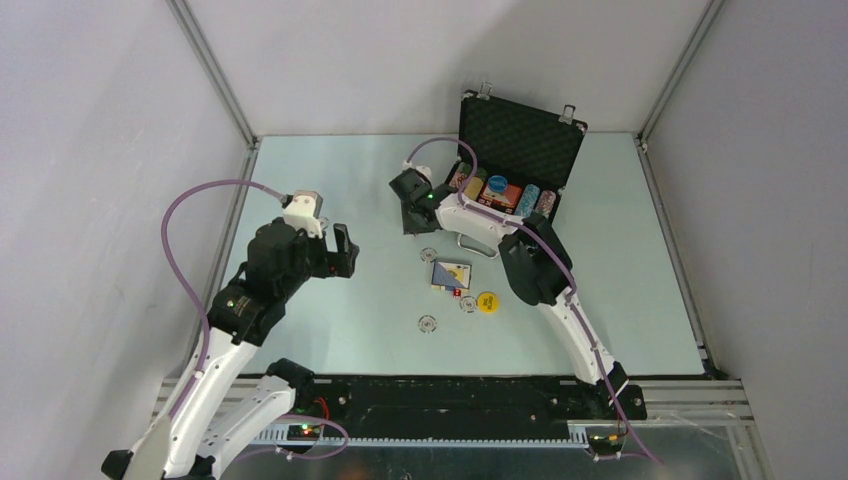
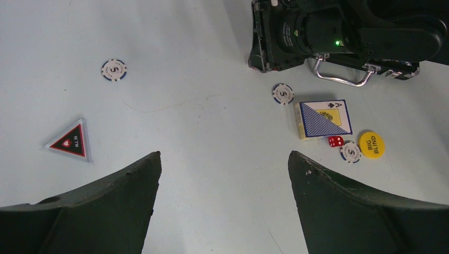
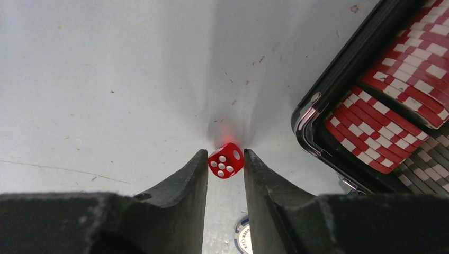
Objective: Pack up texas hold em set
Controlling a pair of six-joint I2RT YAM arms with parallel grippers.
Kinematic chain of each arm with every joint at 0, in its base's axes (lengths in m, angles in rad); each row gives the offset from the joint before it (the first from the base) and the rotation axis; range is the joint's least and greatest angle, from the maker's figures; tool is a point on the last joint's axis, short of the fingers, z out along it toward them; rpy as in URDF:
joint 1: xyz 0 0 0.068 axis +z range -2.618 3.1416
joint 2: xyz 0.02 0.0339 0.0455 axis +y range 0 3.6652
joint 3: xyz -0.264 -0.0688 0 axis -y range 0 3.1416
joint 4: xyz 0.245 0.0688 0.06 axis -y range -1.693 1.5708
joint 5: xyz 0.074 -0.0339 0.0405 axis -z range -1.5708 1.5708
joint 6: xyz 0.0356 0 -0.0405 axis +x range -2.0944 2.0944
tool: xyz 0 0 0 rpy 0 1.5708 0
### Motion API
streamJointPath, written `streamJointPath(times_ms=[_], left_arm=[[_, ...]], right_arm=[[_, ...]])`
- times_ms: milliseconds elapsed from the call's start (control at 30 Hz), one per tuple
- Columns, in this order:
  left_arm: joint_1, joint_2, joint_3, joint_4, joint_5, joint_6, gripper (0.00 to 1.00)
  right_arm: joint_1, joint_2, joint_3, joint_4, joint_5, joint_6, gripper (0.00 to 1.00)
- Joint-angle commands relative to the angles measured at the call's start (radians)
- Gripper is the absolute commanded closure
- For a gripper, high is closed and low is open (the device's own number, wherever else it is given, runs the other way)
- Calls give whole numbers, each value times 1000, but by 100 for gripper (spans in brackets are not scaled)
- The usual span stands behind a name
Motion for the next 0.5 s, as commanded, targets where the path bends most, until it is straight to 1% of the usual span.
streamJointPath(times_ms=[0, 267, 467], left_arm=[[8, -3, -4, 34, 20, 23, 5], [8, -2, -3, 32, 22, 23, 5], [8, -1, -4, 32, 22, 23, 5]], right_arm=[[4, -16, -27, -54, 19, -6, 63], [2, 11, 7, -76, 12, -11, 59], [1, 32, 49, -100, 17, -35, 61]])
